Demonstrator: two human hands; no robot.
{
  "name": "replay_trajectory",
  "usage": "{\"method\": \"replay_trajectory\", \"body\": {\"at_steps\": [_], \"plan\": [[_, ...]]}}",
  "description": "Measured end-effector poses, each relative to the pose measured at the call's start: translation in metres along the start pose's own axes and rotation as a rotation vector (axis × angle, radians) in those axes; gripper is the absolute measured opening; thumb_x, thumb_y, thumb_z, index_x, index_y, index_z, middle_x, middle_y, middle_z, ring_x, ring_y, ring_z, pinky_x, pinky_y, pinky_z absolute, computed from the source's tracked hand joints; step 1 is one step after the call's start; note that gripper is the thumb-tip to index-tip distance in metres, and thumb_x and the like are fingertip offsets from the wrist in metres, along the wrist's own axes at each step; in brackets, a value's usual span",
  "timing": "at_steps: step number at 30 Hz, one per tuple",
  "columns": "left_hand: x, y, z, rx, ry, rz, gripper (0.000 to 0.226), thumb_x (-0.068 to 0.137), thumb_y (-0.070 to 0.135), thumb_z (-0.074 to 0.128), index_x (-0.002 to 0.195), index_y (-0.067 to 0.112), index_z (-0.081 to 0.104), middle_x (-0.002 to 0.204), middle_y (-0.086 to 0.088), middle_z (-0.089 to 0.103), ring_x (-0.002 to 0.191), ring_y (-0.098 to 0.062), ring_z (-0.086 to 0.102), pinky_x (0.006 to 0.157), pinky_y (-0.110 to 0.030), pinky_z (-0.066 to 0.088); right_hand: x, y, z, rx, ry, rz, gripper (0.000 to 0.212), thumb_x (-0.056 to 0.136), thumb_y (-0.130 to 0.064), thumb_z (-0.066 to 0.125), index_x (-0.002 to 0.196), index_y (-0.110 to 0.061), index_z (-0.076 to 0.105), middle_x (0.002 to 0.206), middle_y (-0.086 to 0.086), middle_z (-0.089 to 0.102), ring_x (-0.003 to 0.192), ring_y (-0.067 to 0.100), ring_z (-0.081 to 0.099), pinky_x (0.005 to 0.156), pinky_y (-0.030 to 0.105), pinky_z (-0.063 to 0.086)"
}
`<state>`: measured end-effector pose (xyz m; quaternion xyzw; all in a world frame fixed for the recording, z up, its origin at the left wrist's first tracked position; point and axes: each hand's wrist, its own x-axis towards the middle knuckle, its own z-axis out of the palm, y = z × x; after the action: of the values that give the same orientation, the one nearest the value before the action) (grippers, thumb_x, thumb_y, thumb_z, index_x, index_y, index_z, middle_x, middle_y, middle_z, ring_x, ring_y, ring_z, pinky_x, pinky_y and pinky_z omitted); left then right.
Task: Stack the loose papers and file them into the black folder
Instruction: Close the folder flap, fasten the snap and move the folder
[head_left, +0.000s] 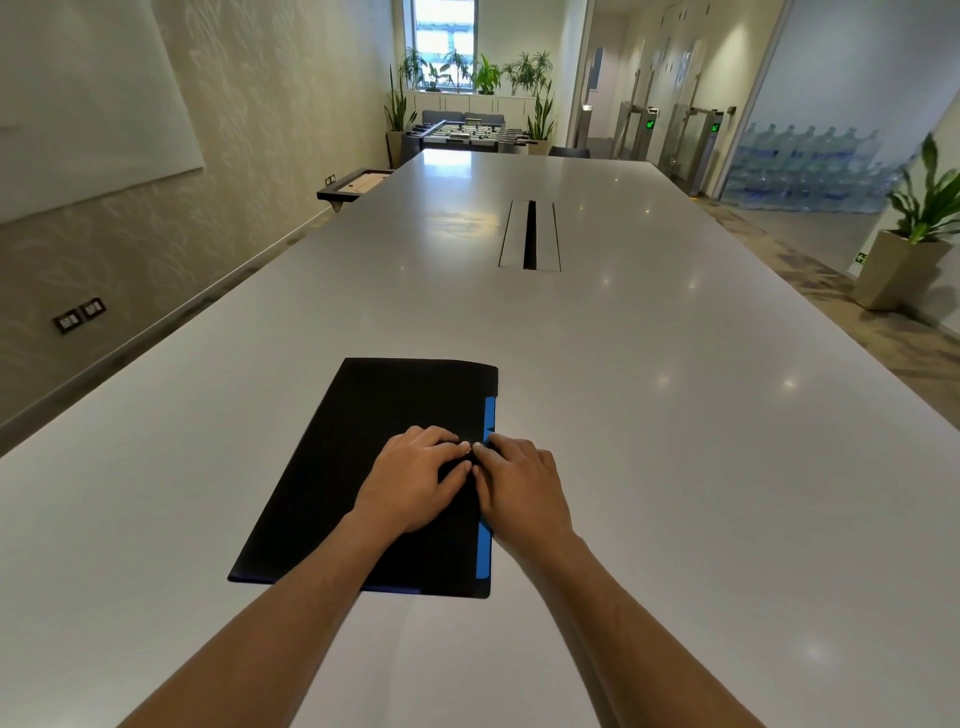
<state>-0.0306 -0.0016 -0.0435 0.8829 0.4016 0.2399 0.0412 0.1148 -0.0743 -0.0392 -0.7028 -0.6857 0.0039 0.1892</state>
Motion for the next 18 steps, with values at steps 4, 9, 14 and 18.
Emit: {"method": "replay_trajectory", "body": {"at_steps": [4,9,14,18], "plan": [[0.000,0.001,-0.006,-0.009,0.113,-0.049,0.025,0.091,0.034,0.056,0.112,0.025,0.067,0.112,0.006,0.065,0.104,-0.008,0.056,0.099,-0.034,0.041,-0.001,-0.002,-0.002,0.069,0.077,0.121,0.036,0.097,-0.039,0.039,0.124,-0.021,0.057,0.121,0.001,0.061,0.111,0.017,0.052,0.097,0.031,0.037],[-0.003,-0.005,-0.018,0.145,0.257,-0.386,0.028,0.088,0.034,0.057,0.113,0.025,0.064,0.124,0.000,0.060,0.122,-0.020,0.048,0.108,-0.052,0.026,-0.005,-0.004,-0.002,0.074,0.086,0.179,0.037,0.097,-0.041,0.038,0.122,-0.020,0.057,0.113,0.001,0.063,0.104,0.017,0.052,0.090,0.030,0.041],[-0.001,-0.014,-0.029,0.076,-0.032,-0.765,0.065,0.085,0.047,0.056,0.143,0.027,0.034,0.154,-0.010,0.026,0.145,-0.033,0.014,0.110,-0.067,0.011,-0.008,-0.009,-0.003,0.076,0.085,0.239,0.040,0.096,-0.043,0.039,0.121,-0.018,0.058,0.112,0.001,0.062,0.102,0.017,0.053,0.089,0.029,0.042],[0.003,-0.021,-0.039,0.043,-0.058,-0.824,0.073,0.083,0.053,0.058,0.144,0.026,0.030,0.152,-0.013,0.028,0.139,-0.037,0.026,0.108,-0.061,0.023,-0.007,-0.015,-0.008,0.120,0.055,0.314,0.039,0.093,-0.044,0.044,0.115,-0.016,0.059,0.109,0.002,0.060,0.096,0.017,0.054,0.084,0.027,0.047]]}}
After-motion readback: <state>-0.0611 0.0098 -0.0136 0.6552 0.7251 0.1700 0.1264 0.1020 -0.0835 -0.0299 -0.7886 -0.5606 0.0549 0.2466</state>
